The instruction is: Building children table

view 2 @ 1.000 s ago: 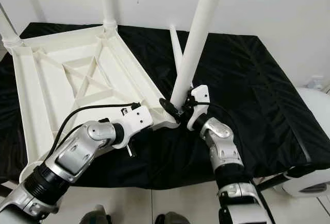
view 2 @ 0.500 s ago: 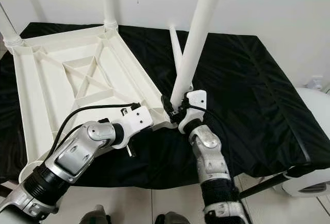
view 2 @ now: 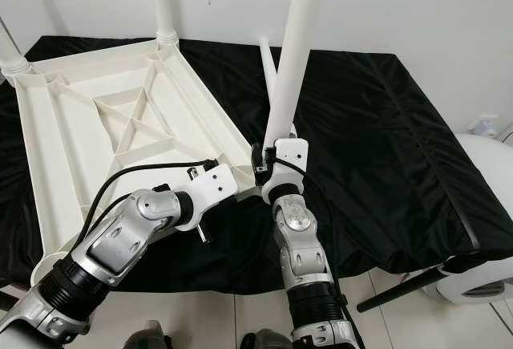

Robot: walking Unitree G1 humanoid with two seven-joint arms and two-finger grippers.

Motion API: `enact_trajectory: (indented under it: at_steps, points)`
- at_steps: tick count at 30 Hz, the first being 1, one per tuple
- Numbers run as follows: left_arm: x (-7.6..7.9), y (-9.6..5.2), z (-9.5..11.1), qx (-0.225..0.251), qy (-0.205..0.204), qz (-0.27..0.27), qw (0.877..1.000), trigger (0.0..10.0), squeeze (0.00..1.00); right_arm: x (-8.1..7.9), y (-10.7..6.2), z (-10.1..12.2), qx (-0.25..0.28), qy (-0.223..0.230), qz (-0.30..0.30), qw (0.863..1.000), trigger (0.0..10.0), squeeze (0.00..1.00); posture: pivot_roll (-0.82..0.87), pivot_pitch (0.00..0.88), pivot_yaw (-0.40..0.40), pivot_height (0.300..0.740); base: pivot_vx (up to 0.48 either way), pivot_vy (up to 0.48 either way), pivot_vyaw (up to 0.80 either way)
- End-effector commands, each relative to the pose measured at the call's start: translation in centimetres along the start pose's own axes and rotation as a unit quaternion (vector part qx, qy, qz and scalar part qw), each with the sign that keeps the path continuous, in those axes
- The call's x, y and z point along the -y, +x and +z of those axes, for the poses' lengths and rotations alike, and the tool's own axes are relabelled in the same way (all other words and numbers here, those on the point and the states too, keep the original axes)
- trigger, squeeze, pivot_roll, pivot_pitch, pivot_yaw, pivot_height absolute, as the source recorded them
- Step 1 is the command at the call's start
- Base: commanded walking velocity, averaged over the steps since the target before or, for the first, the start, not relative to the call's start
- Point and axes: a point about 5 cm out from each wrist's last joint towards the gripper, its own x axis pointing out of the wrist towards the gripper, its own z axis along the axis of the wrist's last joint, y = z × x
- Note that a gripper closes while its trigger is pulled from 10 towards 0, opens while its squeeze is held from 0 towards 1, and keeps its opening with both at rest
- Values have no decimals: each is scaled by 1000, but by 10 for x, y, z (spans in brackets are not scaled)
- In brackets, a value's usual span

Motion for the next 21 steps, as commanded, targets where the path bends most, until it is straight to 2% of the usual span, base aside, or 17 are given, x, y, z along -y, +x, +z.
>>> enact_trajectory:
  at_steps: [1, 7, 8, 9, 10, 18, 21]
  points:
    - [7, 4, 11, 19, 20, -4, 1000, 10000, 0, -11, -1, 4, 6, 12, 5, 1000, 10000, 0, 46, 0, -87, 740, 0, 0, 0]
    - [7, 5, 12, 20, 20, -4, 1000, 10000, 0, -5, -3, 2, 2, 6, 0, 1000, 10000, 0, 43, 0, -88, 740, 0, 0, 0]
    - [7, 5, 12, 20, 20, -4, 1000, 10000, 0, -3, -4, 1, 0, 4, -1, 1000, 10000, 118, 42, 0, -87, 740, 0, 0, 0]
    - [7, 5, 12, 21, 20, -4, 1000, 10000, 0, -2, -4, 1, -2, 4, -1, 1000, 10000, 118, 42, 0, -87, 740, 0, 0, 0]
    - [7, 5, 12, 21, 20, -4, 1000, 10000, 0, 0, -5, 0, -3, 10, 2, 1000, 10000, 1000, 42, 0, -88, 740, 0, 0, 0]
    - [7, 5, 12, 21, 19, -5, 1000, 10000, 0, 8, -5, 2, 1, 18, 25, 1000, 10000, 1000, 42, 0, -90, 740, 0, 0, 0]
    - [7, 5, 12, 21, 18, -5, 1000, 10000, 0, 13, -3, 4, 7, 14, 52, 999, 10000, 1000, 45, 0, -91, 740, 0, 0, 0]
